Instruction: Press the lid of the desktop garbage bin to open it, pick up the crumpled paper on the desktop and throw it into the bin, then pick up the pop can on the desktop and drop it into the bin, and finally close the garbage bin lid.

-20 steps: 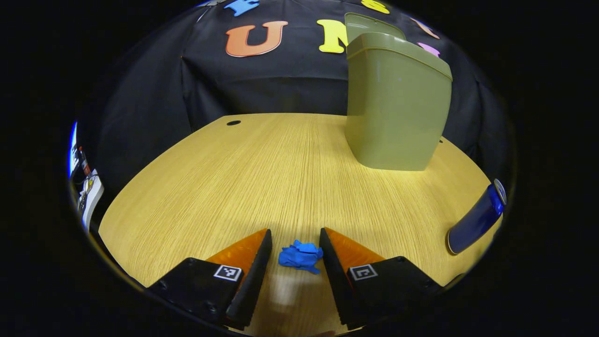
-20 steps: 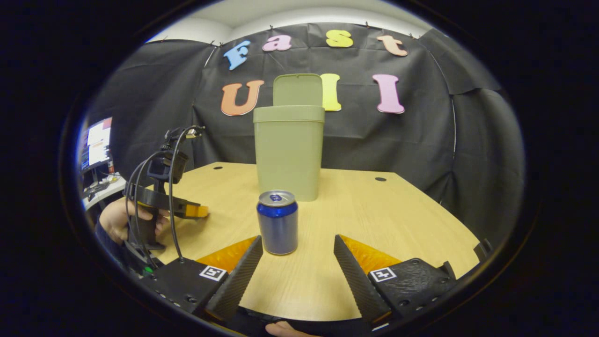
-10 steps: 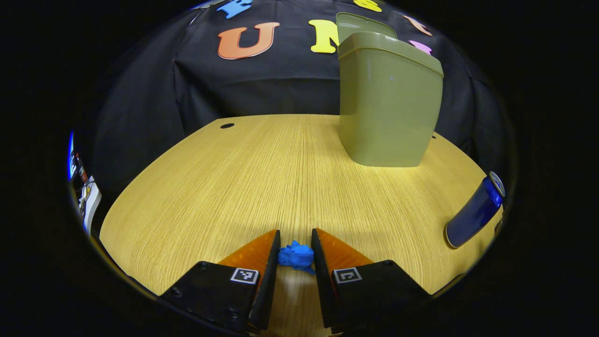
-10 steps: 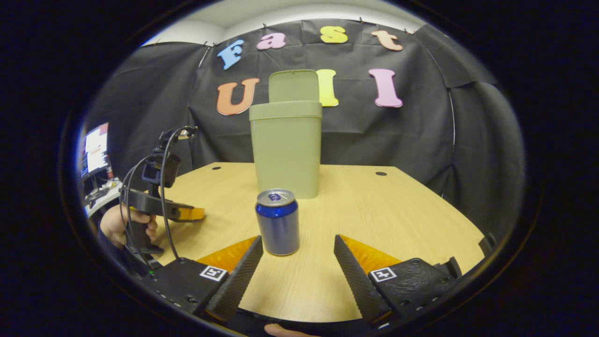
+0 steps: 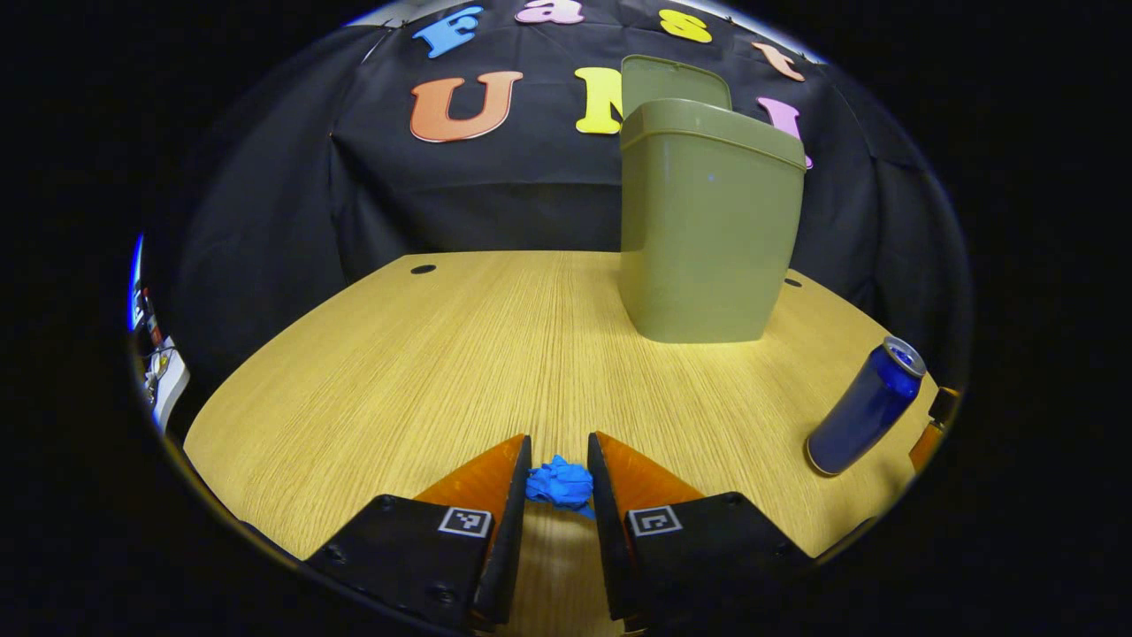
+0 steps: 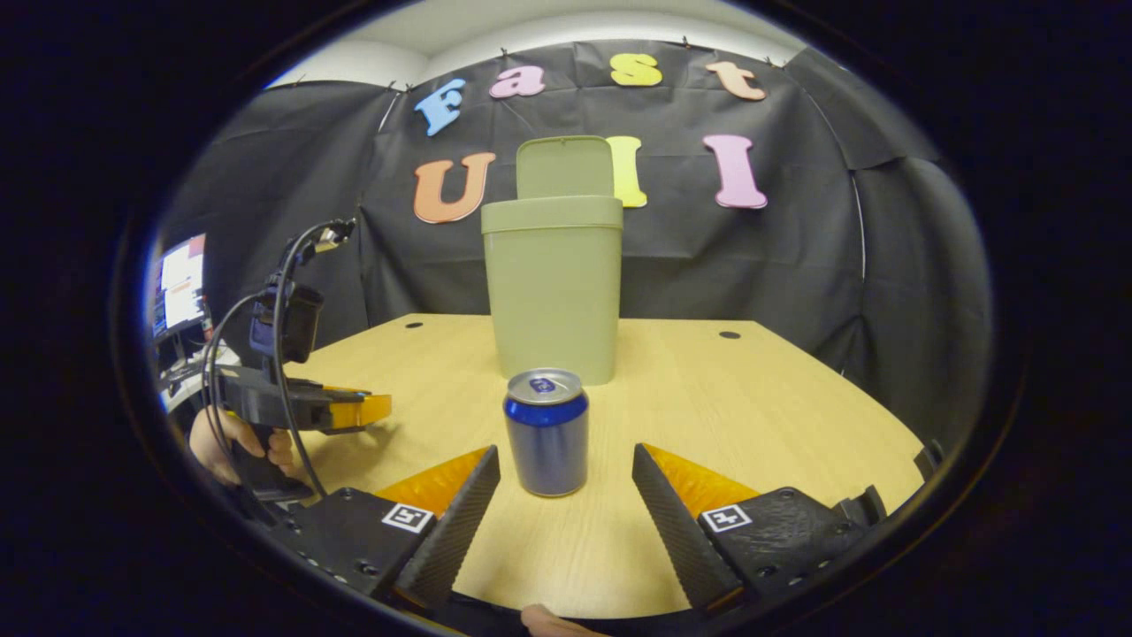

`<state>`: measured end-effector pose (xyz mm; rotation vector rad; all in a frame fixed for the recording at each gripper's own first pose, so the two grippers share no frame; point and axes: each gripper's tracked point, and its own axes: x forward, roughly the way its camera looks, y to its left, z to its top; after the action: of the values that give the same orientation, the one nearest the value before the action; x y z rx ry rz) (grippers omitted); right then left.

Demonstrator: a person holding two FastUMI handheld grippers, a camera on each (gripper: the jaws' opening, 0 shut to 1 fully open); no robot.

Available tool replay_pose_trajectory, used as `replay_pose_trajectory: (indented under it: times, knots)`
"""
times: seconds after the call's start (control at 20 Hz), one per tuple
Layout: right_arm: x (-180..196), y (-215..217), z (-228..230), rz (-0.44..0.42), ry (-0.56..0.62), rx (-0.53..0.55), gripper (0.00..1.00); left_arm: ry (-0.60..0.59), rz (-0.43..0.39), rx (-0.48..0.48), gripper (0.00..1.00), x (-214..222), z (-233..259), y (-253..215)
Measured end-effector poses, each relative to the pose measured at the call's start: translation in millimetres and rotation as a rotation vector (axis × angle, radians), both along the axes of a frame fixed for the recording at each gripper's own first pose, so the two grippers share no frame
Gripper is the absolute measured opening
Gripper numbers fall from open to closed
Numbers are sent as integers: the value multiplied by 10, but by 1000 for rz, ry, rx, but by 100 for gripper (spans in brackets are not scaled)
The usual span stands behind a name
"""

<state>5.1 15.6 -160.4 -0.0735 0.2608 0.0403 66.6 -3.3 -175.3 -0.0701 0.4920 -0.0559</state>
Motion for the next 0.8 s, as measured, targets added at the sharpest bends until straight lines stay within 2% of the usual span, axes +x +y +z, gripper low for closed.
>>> replay_pose_trajectory:
  times: [0.05,0.1,0.3,0.5,0.65,0.8]
  knots:
    - [38,16,-2,-4,-3,-1,94,-17,4,-4,47,-14,67,-15]
    - [80,30,-32,-8,0,1,94,-34,4,0,42,-38,141,-23]
    - [263,23,-103,-60,15,42,94,-114,-3,15,42,-157,422,-70]
    - [427,108,-176,-62,33,69,95,-163,-19,8,42,-254,640,-121]
    - [555,182,-210,-51,41,46,94,-185,-37,-8,42,-325,756,-197]
    - [660,200,-282,-52,47,-30,96,-200,-47,4,42,-328,774,-215]
